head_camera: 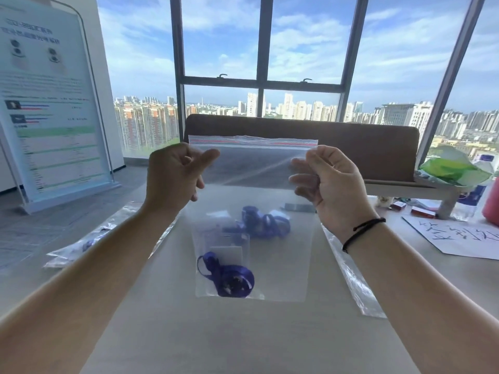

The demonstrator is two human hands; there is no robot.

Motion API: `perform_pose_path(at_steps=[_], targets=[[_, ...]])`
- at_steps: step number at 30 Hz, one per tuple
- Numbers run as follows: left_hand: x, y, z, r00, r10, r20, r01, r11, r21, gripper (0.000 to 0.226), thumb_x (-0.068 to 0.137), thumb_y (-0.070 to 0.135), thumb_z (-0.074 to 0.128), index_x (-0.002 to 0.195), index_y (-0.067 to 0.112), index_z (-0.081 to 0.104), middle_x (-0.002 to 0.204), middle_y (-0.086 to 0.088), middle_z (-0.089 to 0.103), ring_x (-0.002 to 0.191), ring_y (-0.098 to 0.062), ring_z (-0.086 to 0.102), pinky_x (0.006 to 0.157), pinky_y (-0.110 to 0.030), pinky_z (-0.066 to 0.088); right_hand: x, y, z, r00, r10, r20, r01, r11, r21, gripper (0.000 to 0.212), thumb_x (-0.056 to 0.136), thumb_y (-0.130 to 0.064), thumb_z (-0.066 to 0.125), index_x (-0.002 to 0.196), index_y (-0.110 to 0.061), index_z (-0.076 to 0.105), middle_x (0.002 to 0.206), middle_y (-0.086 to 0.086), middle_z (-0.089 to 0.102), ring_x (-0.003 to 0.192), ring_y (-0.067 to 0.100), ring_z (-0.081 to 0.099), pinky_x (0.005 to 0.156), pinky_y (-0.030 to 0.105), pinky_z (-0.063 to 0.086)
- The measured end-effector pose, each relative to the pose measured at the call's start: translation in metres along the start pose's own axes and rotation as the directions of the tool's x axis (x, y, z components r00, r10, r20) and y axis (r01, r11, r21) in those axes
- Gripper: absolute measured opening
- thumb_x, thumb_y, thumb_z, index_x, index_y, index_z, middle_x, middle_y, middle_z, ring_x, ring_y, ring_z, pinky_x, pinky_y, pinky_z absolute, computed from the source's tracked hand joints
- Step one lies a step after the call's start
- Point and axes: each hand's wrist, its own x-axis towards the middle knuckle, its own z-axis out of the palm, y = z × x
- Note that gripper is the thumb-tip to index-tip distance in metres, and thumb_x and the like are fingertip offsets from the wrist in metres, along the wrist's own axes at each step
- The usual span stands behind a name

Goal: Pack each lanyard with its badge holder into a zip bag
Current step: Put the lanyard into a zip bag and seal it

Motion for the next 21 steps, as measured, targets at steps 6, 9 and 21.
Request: perform_pose_path(at_steps=[6, 9, 21], targets=[[-0.015, -0.003, -0.017, 0.942, -0.042, 0.334, 0.069, 0.995, -0.069, 0.013, 0.085, 0.024, 0.072, 0.080, 0.013, 0.073, 0.057, -0.008, 0.068, 0.044, -0.024, 0.063, 0.049, -0.032, 0.055, -0.013, 0.001, -0.005, 0.991, 0.103, 0.080, -0.106, 0.994, 0.039, 0.012, 0.102, -0.016, 0.052, 0.091, -0.021, 0.051, 0.087, 0.011, 0.077, 0.056, 0.022, 0.071, 0.040, 0.022, 0.049], [-0.020, -0.002, -0.023, 0.921, -0.106, 0.374, 0.193, 0.960, -0.203, 0.019, 0.085, 0.026, 0.066, 0.085, 0.008, 0.073, 0.053, -0.011, 0.063, 0.038, -0.024, 0.055, 0.042, -0.027, 0.048, -0.018, 0.000, -0.007, 0.981, 0.172, 0.089, -0.176, 0.983, 0.043, 0.018, 0.102, -0.017, 0.052, 0.084, -0.023, 0.053, 0.083, 0.007, 0.078, 0.054, 0.020, 0.070, 0.039, 0.020, 0.048], [-0.089, -0.098, -0.001, 0.314, -0.455, 0.834, 0.881, 0.468, -0.076, 0.081, 0.068, 0.056, 0.083, 0.131, 0.010, 0.062, 0.124, -0.019, 0.069, 0.088, -0.026, 0.074, 0.074, -0.036, 0.061, 0.036, 0.096, -0.008, 0.906, 0.416, -0.083, -0.399, 0.901, 0.168, 0.012, 0.107, -0.011, 0.036, 0.100, -0.010, 0.046, 0.095, 0.014, 0.077, 0.073, 0.033, 0.075, 0.072, 0.042, 0.059]])
